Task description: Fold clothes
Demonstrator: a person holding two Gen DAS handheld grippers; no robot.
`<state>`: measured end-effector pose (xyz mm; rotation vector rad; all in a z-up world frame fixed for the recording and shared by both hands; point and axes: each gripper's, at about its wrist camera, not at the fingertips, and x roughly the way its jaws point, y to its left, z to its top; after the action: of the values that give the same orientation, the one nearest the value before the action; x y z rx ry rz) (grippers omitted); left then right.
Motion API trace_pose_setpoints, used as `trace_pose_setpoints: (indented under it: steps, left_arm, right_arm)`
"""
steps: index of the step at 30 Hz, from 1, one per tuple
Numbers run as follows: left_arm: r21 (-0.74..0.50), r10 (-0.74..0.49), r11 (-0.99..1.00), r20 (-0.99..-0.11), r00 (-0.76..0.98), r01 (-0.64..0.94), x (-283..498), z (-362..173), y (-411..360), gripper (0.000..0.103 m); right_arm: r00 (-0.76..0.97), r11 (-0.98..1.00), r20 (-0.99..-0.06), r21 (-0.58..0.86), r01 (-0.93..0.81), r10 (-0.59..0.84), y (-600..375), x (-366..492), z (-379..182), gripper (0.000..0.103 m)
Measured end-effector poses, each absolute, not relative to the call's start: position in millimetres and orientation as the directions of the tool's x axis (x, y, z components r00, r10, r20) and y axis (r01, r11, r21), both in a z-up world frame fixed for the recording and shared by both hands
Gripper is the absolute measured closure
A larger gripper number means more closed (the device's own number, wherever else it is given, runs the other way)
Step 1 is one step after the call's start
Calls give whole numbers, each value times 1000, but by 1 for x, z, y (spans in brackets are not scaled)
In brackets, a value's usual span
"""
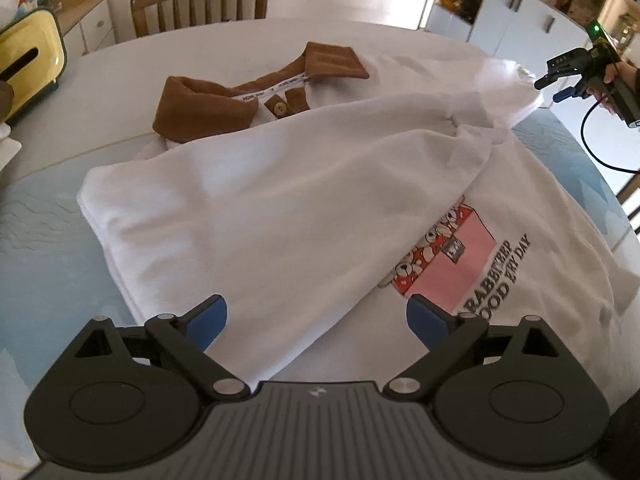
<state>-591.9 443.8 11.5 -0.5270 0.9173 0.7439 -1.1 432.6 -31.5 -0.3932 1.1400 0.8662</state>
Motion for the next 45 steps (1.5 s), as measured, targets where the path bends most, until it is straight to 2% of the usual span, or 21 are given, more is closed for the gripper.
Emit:
trace_pose_setpoints:
  steps: [5,16,21,24,27,32,36,45]
  left_arm:
    - [-72,349,615,-868,353,-785,-584,8,449,6]
    - [-39,355,593,-883,305,-804,-576,5,456,6]
    - [-41,363,609,-873,325,-792,-577,9,459,6]
    - [-41,373,612,-866,334,-790,-577,12,460,6]
    - [-37,381,615,-860,339,-788,-578,13,460,6]
    - [-31,385,622,-857,341,-782,-581,13,457,6]
    - [-26,392,620,-856,338,-784,-585,14,455,6]
    - [-28,373,620,-869,326,-784,-590,-5,462,6]
  right_arm:
    - [166,626,-913,116,-771,372,445,5,-46,0]
    - [297,484,-863,-70,-872,409,451,-43,-39,0]
    - [255,265,-774,-117,-957,579,452,-115,-1,0]
    - [153,74,-728,-139,-987,668,449,-176,21,0]
    - [4,-114,-716,-116,-987,698,440,-236,29,0]
    - [-104,-321,-767,-137,-937,633,435,-310,-3,0]
    - [-93,-347,-807,-143,-927,583,440,-322,-32,0]
    - [-161,-415,-855,-68,-907,494,411,-303,18,0]
